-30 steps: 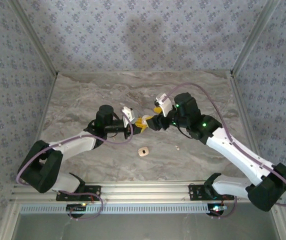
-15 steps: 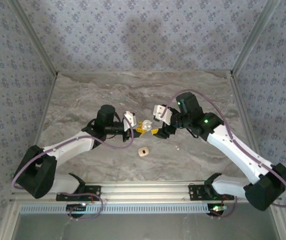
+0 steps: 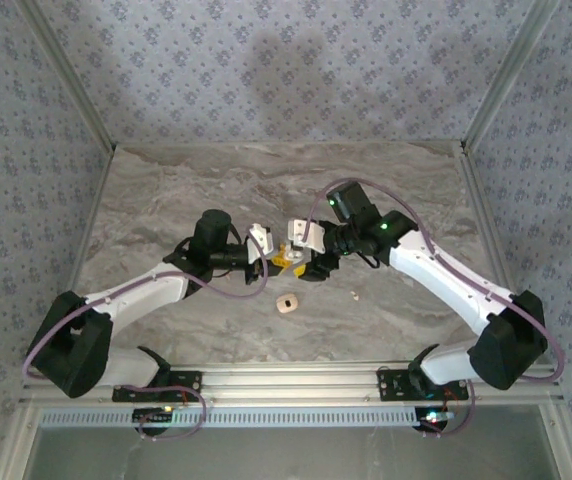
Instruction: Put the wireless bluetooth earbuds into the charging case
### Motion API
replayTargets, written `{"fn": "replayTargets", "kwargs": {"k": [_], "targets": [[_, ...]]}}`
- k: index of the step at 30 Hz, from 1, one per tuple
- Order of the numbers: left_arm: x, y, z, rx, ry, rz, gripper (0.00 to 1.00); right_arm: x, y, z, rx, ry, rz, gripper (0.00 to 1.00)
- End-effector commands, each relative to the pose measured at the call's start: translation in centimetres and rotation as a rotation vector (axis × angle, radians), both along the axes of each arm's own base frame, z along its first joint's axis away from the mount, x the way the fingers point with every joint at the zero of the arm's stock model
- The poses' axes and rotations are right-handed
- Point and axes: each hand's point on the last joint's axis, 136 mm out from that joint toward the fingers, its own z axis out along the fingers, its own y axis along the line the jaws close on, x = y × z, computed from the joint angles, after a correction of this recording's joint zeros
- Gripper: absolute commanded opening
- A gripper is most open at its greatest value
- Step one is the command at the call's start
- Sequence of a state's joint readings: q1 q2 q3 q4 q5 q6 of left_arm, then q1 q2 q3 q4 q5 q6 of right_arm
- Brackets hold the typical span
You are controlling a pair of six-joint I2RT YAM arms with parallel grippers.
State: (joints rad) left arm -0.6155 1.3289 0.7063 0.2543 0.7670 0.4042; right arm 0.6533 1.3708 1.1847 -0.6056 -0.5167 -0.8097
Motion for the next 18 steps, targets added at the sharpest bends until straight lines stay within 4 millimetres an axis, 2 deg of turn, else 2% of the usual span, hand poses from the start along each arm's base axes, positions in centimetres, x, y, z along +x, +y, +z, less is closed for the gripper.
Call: {"fn": "replayTargets", "kwargs": {"k": [1,5,6,11,15,18], "targets": [[0.6,-0.3,2.1,-0.053,-0.050,0.020,0.13,-2.6,-0.1,1.0,0.022,0.069,0.081,0.71],[0.9,-0.4,2.1,-0.063,-0.033,0.037,0.13,-4.0,-1.1,1.9,0.033,0.072,0.093,0.63],[1.0,-0.4,2.2,-0.065,-0.034,0.040,0.13,-4.5,-1.7,1.0,0.021,0.093,0.087,0.61],[1.1,-0.6,2.4,-0.071,-0.029,0.039,0.13,-4.9,-2.8,1.0,0.051,0.092,0.033,0.55],[1.4,-0.6,2.7,-0.077,-0.015,0.053,0.13,-3.4,-3.2,1.7,0.109,0.059,-0.037,0.58],[2.6,-0.6,2.6,-0.068,0.066,0.123,0.13,-1.3,-3.6,2.7,0.177,0.070,-0.163,0.61]]}}
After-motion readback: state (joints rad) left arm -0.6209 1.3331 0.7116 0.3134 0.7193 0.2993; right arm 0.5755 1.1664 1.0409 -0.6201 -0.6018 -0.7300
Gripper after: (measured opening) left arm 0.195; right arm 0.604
